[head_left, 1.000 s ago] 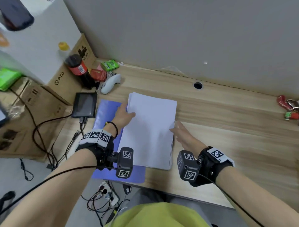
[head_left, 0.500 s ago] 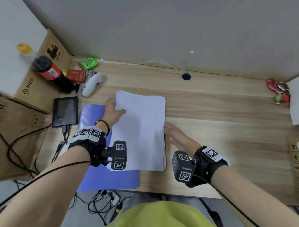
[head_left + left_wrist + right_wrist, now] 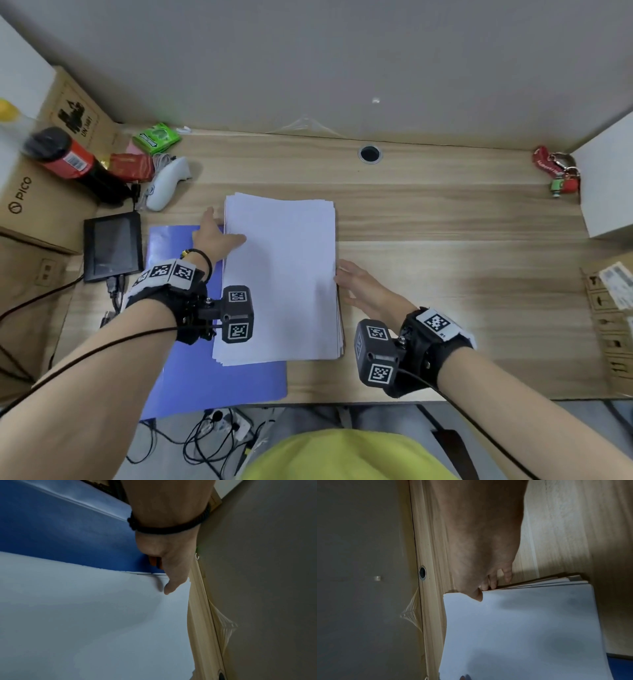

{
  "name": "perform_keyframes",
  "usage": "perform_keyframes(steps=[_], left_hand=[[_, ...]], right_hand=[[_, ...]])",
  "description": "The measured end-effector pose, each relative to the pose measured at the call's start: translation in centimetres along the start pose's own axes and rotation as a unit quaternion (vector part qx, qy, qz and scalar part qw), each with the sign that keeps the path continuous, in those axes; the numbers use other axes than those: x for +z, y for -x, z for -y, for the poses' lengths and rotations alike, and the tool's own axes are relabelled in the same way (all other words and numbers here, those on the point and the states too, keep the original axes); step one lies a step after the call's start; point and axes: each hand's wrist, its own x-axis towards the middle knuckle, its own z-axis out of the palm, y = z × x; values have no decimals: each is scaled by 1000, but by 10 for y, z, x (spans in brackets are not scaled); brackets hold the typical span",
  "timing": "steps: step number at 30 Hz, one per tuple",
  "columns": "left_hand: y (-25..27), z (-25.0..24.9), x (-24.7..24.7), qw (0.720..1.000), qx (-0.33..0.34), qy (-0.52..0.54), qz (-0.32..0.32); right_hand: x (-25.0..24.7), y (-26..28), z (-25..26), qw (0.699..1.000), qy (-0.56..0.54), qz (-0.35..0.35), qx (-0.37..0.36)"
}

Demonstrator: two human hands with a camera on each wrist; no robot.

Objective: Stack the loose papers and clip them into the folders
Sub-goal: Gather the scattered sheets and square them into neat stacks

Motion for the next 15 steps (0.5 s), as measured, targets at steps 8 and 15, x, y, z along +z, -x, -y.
perform_keyframes(steps=[8,15], left_hand=[[31,3,8,990,74,100,63],[64,32,18,981,16,126,145]], right_hand=[[6,2,-9,1000,0,-16,-6],[4,11,-25,998,-41,-48,0]])
